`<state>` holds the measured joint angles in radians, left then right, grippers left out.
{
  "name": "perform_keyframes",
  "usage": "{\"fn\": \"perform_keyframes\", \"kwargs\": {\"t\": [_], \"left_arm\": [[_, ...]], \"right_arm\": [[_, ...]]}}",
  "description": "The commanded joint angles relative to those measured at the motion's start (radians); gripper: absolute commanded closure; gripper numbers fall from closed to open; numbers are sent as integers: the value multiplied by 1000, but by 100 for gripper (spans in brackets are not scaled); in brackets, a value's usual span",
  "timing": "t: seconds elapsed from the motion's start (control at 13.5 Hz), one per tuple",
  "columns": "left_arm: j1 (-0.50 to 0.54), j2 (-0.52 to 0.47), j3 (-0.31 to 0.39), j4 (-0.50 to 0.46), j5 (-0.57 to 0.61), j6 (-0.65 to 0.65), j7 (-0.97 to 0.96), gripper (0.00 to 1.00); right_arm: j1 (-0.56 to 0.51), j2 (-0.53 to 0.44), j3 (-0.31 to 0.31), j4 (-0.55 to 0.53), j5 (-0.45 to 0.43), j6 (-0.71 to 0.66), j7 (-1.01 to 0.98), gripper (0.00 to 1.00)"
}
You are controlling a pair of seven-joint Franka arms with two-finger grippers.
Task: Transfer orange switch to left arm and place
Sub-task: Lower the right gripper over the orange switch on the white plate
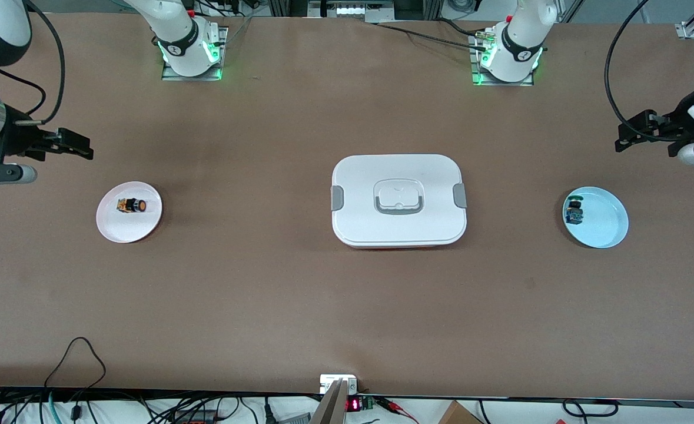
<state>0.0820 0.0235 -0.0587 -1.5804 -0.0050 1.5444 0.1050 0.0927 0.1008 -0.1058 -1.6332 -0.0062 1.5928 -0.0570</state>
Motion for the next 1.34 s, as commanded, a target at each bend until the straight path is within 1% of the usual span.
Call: {"fn": "perform_keyframes", "kwargs": {"t": [0.0, 0.15, 0.3, 0.45, 0.52, 0.74, 0.96, 1.04, 1.26], "left_arm": [[5, -2, -6, -6, 19, 10, 7, 0], [5, -2, -6, -6, 19, 10, 7, 0], [5, -2, -6, -6, 19, 10, 7, 0], [5, -2, -6, -6, 19, 10, 7, 0], [5, -2, -6, -6, 19, 10, 7, 0], [5, -2, -6, -6, 19, 10, 7, 0], [5, -1, -6, -6, 19, 16, 7, 0], [5, 1, -6, -6, 19, 16, 7, 0], [7, 1, -3, -7, 19, 16, 7, 0]], "right_arm": [[-8, 39, 0, 18, -6, 44, -7, 0], [-2, 53, -2, 10, -17, 70, -3, 0], [2, 89, 0, 10, -55, 111, 2, 0], [-8, 121, 0, 6, -55, 136, 2, 0], [-16, 128, 0, -17, -58, 169, 2, 0], [-76, 135, 0, -143, -55, 298, -15, 0], [-111, 151, 0, -270, -57, 458, -15, 0], [-123, 154, 2, -302, -52, 479, -15, 0], [-123, 172, 2, -341, -52, 483, -27, 0]]}}
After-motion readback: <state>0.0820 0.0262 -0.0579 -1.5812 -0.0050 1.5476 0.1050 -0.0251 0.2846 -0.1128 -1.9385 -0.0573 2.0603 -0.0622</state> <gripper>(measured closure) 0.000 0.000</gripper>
